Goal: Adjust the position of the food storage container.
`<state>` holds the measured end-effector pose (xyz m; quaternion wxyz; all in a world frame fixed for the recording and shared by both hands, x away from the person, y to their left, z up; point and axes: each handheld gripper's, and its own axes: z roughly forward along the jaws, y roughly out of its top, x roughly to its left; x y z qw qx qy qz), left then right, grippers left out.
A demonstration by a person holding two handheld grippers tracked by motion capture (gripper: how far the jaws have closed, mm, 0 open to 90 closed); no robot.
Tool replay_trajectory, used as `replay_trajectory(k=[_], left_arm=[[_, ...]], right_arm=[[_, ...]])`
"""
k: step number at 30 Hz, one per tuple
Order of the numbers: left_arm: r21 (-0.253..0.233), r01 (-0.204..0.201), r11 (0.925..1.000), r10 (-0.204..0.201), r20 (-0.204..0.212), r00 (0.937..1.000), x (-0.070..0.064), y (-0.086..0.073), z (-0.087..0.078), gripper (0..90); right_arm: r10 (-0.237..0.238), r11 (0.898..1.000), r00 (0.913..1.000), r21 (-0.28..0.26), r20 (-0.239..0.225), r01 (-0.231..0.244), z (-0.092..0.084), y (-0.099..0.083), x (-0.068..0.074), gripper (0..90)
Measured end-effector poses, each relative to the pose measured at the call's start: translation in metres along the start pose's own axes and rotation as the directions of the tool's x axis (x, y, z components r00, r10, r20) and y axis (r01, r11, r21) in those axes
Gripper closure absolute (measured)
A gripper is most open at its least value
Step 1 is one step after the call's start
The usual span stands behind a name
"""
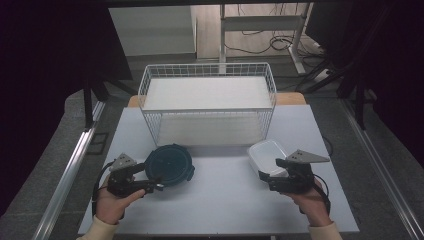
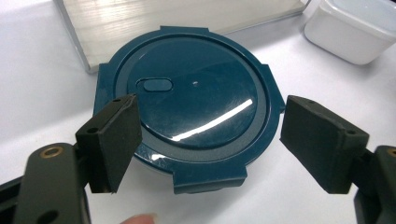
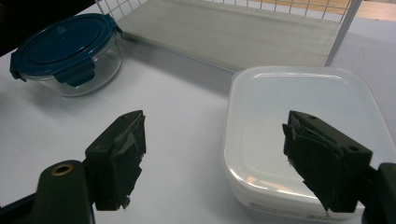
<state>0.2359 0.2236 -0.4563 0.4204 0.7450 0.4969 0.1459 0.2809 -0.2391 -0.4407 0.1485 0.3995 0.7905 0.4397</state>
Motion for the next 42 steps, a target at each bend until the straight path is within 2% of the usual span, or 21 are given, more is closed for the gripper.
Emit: replay_trajectory(k=[13, 23, 30, 42], left_arm=[[-0.006, -0.004, 1.0000, 0.004, 0.010, 0.9999, 0.000, 0.001, -0.005, 21.1], [-0.025, -0.004, 0.9997, 0.004, 0.007, 1.0000, -0.003, 0.005, -0.015, 24.5], [-0.009, -0.009, 0.9999, 0.009, 0.008, 0.9999, -0.004, 0.011, -0.008, 26.3], [-0.005, 0.016, 0.9999, -0.016, -0.017, 0.9997, 0.011, 0.021, -0.015, 30.9]], right_arm=[[-0.009, 1.000, 0.9999, 0.022, 0.010, 0.008, 0.002, -0.001, 0.003, 20.9], [0.000, 1.000, 1.0000, -0.005, -0.001, 0.000, -0.005, 0.003, 0.007, 20.9], [0.008, 1.000, 1.0000, 0.009, -0.003, -0.008, -0.006, -0.003, 0.007, 21.1], [0.021, 1.000, 0.9996, 0.003, 0.017, -0.021, -0.013, -0.005, 0.005, 21.3]])
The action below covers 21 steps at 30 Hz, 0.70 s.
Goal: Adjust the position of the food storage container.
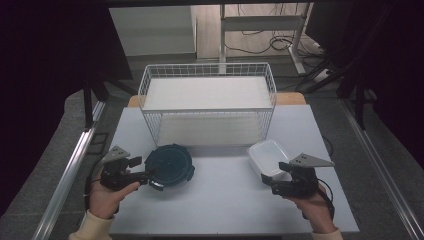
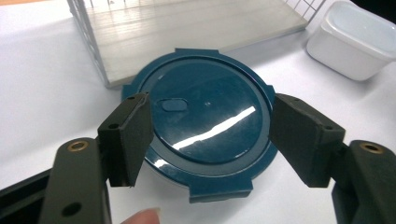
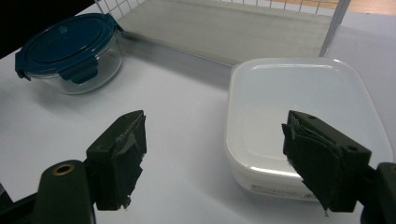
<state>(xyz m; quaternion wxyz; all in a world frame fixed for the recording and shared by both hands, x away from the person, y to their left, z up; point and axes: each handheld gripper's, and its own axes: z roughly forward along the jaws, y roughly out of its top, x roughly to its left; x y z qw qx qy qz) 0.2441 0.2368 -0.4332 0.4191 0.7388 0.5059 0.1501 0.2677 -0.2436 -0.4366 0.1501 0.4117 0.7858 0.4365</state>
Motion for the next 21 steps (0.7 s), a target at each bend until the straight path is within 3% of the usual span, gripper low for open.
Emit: replay_trajectory(k=[4, 13, 18, 21], left_arm=[[0.008, -0.012, 0.9999, 0.012, 0.014, 0.9998, 0.004, 0.005, 0.000, 33.3], [0.018, -0.035, 0.9992, 0.035, -0.001, 0.9994, 0.015, 0.020, -0.002, 36.0], [0.034, -0.038, 0.9987, 0.039, -0.015, 0.9991, 0.030, 0.029, 0.002, 37.9], [0.058, -0.018, 0.9982, 0.019, -0.013, 0.9997, 0.042, 0.034, 0.010, 39.5]], right_arm=[[0.002, 1.000, 1.0000, -0.001, 0.006, -0.002, 0.000, 0.001, 0.000, 21.3], [0.002, 1.000, 1.0000, 0.000, 0.004, -0.002, 0.000, 0.001, 0.001, 21.3], [0.003, 1.000, 1.0000, -0.005, 0.005, -0.003, -0.001, 0.002, 0.000, 21.3], [0.005, 1.000, 1.0000, -0.004, 0.006, -0.005, 0.000, 0.001, 0.000, 21.3]])
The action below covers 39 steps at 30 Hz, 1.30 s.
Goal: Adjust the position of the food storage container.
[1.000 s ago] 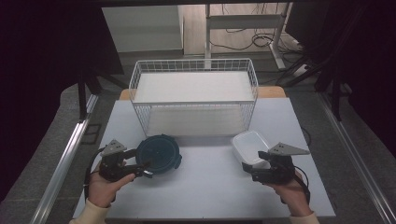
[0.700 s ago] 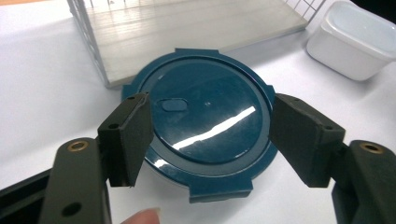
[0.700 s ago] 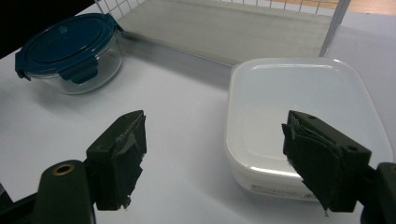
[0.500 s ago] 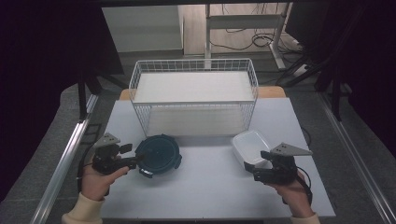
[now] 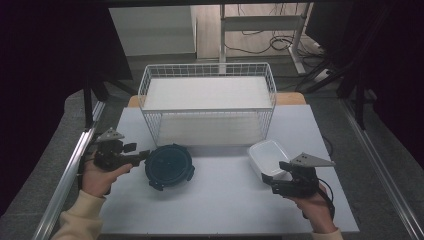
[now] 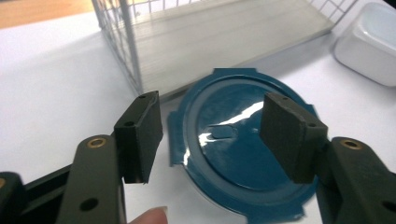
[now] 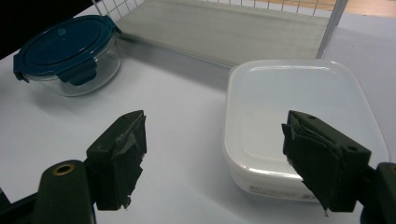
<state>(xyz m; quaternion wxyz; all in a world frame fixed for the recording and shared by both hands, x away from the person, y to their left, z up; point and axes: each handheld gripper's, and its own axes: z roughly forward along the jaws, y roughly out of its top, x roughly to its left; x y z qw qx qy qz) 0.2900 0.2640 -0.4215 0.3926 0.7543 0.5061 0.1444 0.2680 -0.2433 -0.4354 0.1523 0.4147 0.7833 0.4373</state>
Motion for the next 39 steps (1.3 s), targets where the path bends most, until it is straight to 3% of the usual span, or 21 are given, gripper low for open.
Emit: replay_trajectory(k=[9, 17, 25, 27, 32, 37, 39], left_arm=[[0.038, 0.049, 0.9981, -0.050, 0.020, 0.9986, 0.032, 0.013, 0.027, 49.7], [0.096, 0.071, 0.9928, -0.075, 0.040, 0.9964, 0.047, 0.016, 0.049, 70.5], [0.160, 0.070, 0.9846, -0.076, 0.033, 0.9965, 0.050, 0.013, 0.068, 83.9], [0.202, 0.049, 0.9782, -0.056, 0.030, 0.9980, 0.047, 0.011, 0.079, 86.2], [0.233, 0.044, 0.9714, -0.043, -0.009, 0.9990, 0.047, 0.009, 0.087, 89.2], [0.262, 0.046, 0.9639, -0.051, 0.012, 0.9986, 0.051, 0.001, 0.094, 90.0], [0.251, 0.073, 0.9652, -0.086, 0.039, 0.9955, 0.052, -0.001, 0.094, 89.8]], right_arm=[[0.002, 1.000, 1.0000, 0.005, 0.005, -0.002, 0.001, 0.000, -0.001, 21.4], [-0.002, 1.000, 1.0000, 0.006, 0.008, 0.002, 0.001, -0.001, -0.001, 21.4], [0.000, 1.000, 0.9999, 0.012, 0.014, 0.000, 0.002, -0.001, -0.002, 21.4], [0.003, 1.000, 0.9999, 0.015, 0.015, -0.003, 0.002, -0.001, -0.002, 21.4], [0.002, 1.000, 0.9998, 0.017, 0.017, -0.002, 0.003, -0.002, -0.002, 21.4], [-0.001, 1.000, 0.9998, 0.011, 0.021, 0.001, 0.002, -0.001, -0.001, 21.4], [0.001, 1.000, 0.9998, 0.009, 0.021, -0.001, 0.002, -0.001, -0.001, 21.4]])
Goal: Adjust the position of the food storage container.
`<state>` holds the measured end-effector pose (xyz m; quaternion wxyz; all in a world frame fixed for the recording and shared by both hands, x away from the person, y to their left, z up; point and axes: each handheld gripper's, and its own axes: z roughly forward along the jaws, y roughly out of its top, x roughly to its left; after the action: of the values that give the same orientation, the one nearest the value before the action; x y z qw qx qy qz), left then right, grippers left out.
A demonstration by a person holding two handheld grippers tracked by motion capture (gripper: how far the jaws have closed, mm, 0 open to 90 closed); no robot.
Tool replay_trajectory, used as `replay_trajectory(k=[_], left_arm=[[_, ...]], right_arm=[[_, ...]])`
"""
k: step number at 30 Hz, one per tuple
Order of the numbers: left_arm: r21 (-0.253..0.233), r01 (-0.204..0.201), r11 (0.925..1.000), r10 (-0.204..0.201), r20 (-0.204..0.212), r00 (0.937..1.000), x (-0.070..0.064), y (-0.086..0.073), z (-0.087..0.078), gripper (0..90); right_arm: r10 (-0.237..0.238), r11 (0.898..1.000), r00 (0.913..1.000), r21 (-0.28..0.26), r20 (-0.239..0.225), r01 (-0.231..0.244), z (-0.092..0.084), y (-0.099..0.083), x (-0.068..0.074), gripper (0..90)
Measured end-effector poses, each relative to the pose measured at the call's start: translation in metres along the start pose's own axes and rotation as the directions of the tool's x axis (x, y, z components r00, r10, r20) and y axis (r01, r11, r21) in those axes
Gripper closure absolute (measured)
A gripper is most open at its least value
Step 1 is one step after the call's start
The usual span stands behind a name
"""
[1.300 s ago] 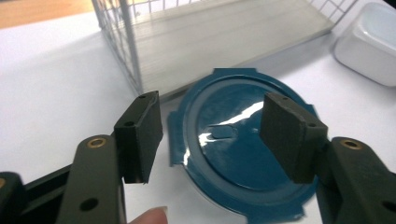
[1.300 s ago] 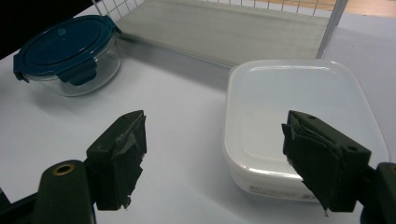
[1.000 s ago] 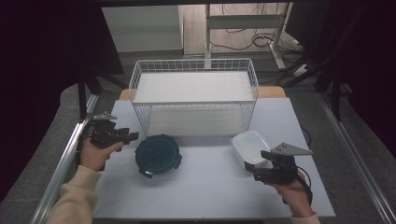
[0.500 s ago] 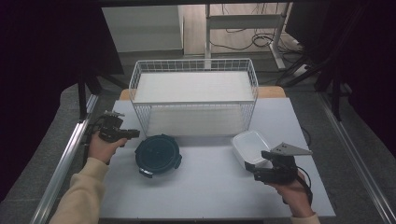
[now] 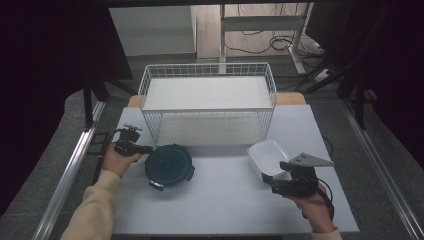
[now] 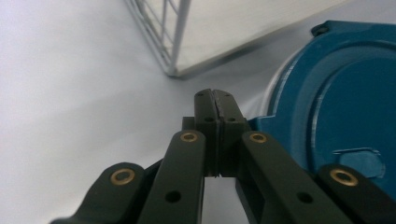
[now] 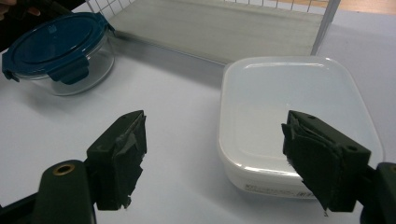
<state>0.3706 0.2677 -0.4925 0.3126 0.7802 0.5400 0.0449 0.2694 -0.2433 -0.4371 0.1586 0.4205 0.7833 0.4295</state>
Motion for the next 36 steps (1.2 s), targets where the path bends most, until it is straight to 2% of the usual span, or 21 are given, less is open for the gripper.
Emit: replay_trajectory(k=[1, 4, 14, 23, 29, 32, 36], left_arm=[[-0.004, 0.009, 1.0000, -0.009, 0.000, 1.0000, 0.000, 0.000, 0.000, 89.9], [-0.002, 0.004, 1.0000, -0.004, 0.003, 1.0000, 0.000, 0.000, 0.000, 90.0], [0.008, -0.060, 0.9982, 0.060, -0.001, 0.9982, -0.002, -0.002, -0.003, 90.0], [0.005, -0.066, 0.9978, 0.065, 0.020, 0.9977, -0.005, -0.002, -0.001, 90.0], [0.004, -0.072, 0.9974, 0.072, 0.043, 0.9965, -0.014, -0.002, 0.003, 90.0], [0.011, -0.091, 0.9958, 0.090, 0.056, 0.9943, -0.018, -0.001, 0.005, 90.0], [0.007, -0.103, 0.9947, 0.102, 0.066, 0.9926, -0.025, -0.002, 0.007, 90.0]], right_arm=[[0.001, 1.000, 1.0000, -0.001, 0.000, -0.001, 0.000, 0.000, 0.000, 21.4], [0.007, 1.000, 1.0000, -0.003, 0.004, -0.007, -0.001, 0.000, -0.001, 21.4], [0.006, 1.000, 0.9999, -0.013, 0.009, -0.006, -0.003, 0.001, -0.002, 21.4], [0.006, 1.000, 1.0000, -0.010, 0.007, -0.005, -0.001, 0.002, -0.001, 21.4], [0.006, 1.000, 1.0000, -0.009, 0.005, -0.006, -0.001, 0.002, -0.001, 21.4], [0.032, 0.999, 0.9992, -0.019, -0.026, -0.032, -0.003, 0.003, -0.001, 21.5], [0.012, 1.000, 0.9997, -0.018, -0.022, -0.012, -0.004, 0.004, 0.003, 21.5]])
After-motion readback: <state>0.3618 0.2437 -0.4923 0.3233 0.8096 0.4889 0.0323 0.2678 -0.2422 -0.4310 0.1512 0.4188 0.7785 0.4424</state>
